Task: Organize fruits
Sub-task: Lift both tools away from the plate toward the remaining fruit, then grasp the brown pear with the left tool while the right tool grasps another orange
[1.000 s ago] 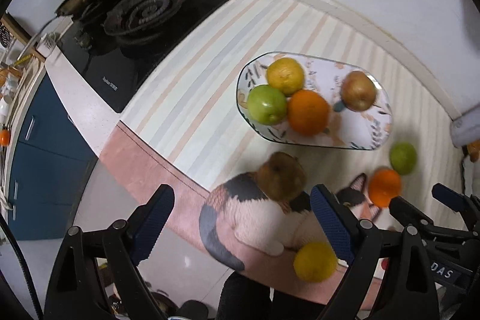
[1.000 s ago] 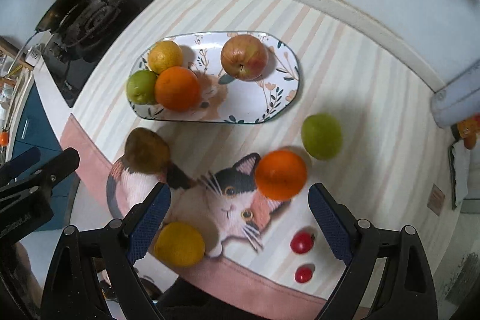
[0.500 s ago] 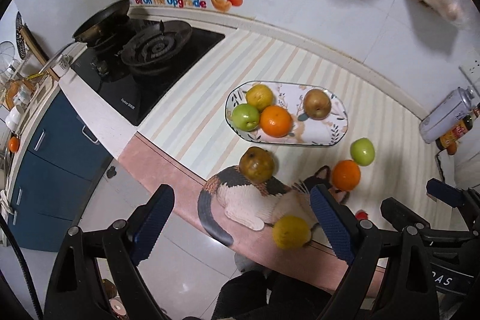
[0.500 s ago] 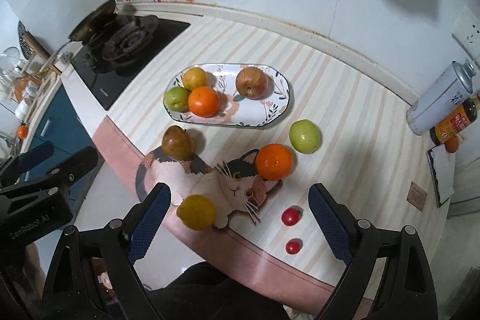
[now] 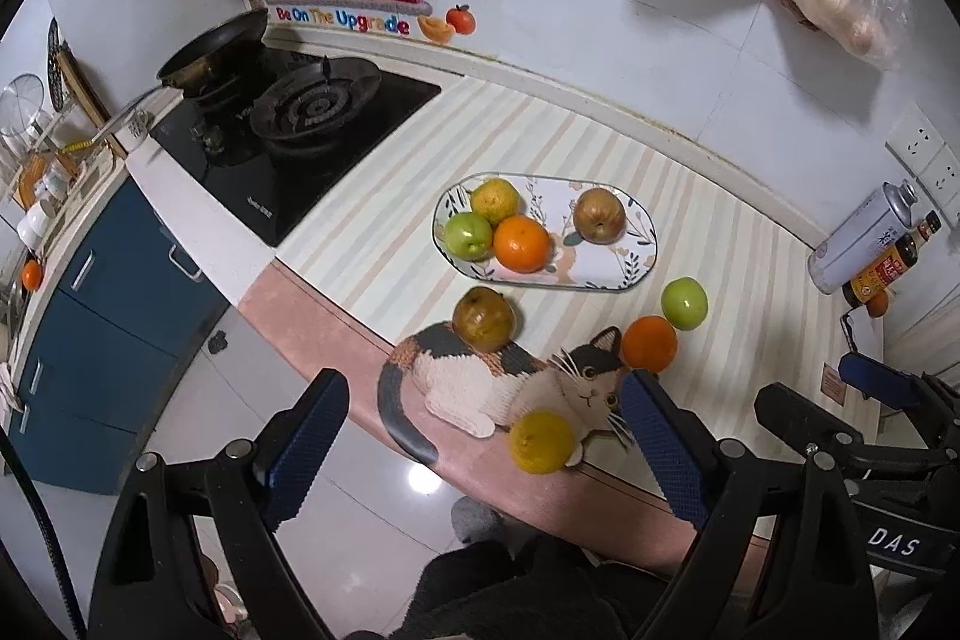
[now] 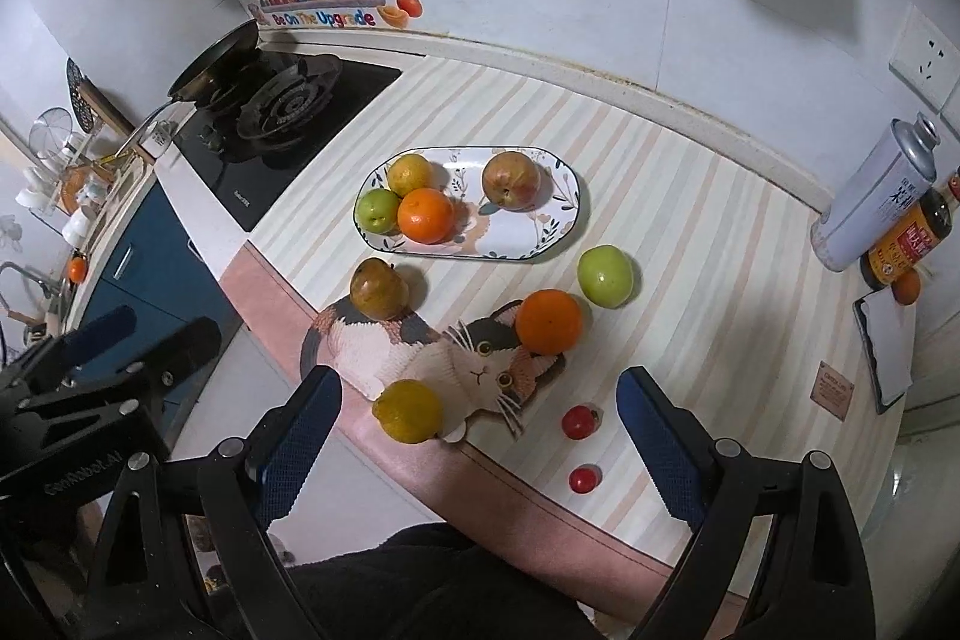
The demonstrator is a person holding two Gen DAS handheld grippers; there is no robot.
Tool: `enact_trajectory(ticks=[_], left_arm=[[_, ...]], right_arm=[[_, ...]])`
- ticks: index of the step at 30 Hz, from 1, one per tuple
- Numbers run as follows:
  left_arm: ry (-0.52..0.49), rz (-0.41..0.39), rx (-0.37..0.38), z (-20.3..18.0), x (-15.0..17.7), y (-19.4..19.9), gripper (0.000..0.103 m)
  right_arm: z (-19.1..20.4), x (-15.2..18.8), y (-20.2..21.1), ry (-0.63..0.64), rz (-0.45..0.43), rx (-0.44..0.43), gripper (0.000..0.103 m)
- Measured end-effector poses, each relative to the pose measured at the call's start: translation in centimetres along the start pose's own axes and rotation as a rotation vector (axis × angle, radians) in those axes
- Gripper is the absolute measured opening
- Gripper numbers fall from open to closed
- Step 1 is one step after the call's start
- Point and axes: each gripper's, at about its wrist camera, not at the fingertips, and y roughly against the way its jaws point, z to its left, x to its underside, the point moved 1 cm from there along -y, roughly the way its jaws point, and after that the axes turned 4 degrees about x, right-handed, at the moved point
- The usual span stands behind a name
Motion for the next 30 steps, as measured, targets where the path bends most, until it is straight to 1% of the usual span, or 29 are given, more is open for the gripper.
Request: enact_trajectory(ticks=[5, 7, 8, 11, 13, 15, 18, 20, 23, 27, 30], left_arm=[[0.028, 0.036, 0.015, 0.3, -0.7, -1.8, 0.093], [0.024, 0.072, -0.011, 0.7, -1.4, -3.6, 0.103], [0.023, 0.079, -0.022, 0.8, -1.6, -4.3, 0.103], [0.034, 0.116, -0.060, 1.7, -2.5, -7.3, 0.103], [0.039, 0.140, -0.073, 2.0, -3.0, -9.2, 0.103], [0.043, 0.174, -0.085, 2.5, -3.5, -11.5, 0.103], [0.060, 0.239, -0.087, 3.2, -4.2, -15.2, 0.103], [0.069, 0.274, -0.073, 3.5, -4.5, -17.0, 0.103], [0.055, 0.313, -0.083, 3.6, -4.9, -19.7, 0.103], [0.015, 0.364, -0.095, 3.4, -5.0, -22.7, 0.103], [-0.007, 0.396, -0.074, 3.0, -4.8, -24.1, 0.103]], right_arm=[[-2.2, -1.0, -2.0, -0.068, 0.009, -0.044, 0.095], [-3.6, -1.8, -3.9, -0.113, 0.021, -0.045, 0.095], [-4.0, -2.0, -4.5, -0.125, 0.027, -0.042, 0.095], [-6.3, -3.1, -8.0, -0.184, 0.079, -0.039, 0.095], [-7.2, -3.6, -10.0, -0.204, 0.112, -0.034, 0.095], [-7.8, -4.0, -12.2, -0.221, 0.150, -0.048, 0.095], [-8.0, -4.2, -16.0, -0.223, 0.217, -0.058, 0.095], [-7.8, -4.1, -18.0, -0.212, 0.247, -0.048, 0.095], [-7.0, -3.9, -21.2, -0.189, 0.298, -0.029, 0.095], [-6.3, -3.5, -23.7, -0.176, 0.342, -0.012, 0.095], [-6.0, -3.2, -25.1, -0.175, 0.363, -0.003, 0.095]])
